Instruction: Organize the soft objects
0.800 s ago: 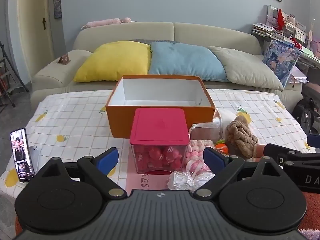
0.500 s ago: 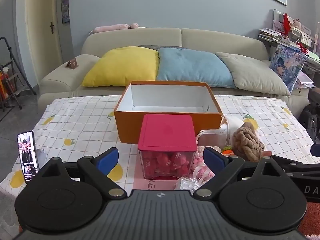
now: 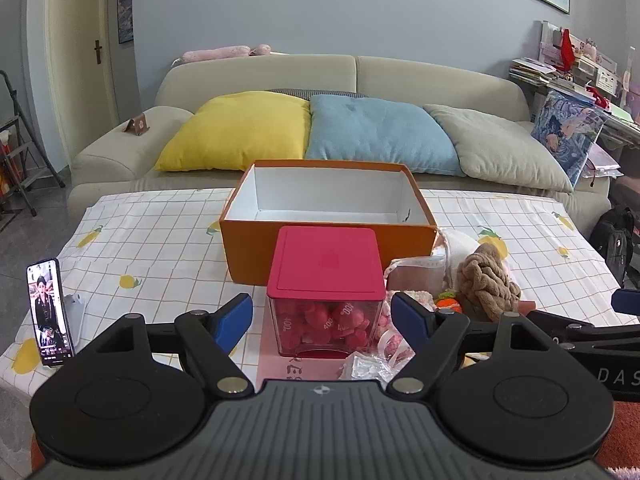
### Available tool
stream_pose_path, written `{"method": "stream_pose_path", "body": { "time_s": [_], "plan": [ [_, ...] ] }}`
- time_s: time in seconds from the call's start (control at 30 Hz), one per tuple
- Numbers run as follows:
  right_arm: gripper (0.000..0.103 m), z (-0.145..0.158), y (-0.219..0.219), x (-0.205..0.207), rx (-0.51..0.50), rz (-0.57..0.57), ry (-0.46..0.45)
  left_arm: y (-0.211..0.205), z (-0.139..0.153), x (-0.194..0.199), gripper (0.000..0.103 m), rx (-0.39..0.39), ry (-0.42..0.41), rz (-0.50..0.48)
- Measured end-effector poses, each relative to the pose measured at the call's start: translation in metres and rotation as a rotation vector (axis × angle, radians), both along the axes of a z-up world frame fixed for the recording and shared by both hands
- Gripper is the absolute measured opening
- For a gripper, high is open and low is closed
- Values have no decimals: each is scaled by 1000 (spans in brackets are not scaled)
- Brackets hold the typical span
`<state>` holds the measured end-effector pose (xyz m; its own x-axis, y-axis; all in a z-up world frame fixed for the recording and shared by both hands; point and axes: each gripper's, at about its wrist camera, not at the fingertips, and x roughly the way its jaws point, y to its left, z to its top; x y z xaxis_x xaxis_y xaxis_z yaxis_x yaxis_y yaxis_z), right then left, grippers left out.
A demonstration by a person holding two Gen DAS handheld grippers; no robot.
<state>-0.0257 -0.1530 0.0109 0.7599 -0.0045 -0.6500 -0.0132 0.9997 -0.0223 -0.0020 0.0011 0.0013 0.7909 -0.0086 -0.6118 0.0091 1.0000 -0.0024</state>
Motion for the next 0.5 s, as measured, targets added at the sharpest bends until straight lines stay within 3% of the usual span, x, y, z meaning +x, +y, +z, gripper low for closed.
{"method": "stream_pose_path", "body": {
  "time_s": [0.5],
  "plan": [
    [100, -2, -1, 1, -4, -12, 8, -1, 0, 1, 92, 18, -1, -17]
  ]
}}
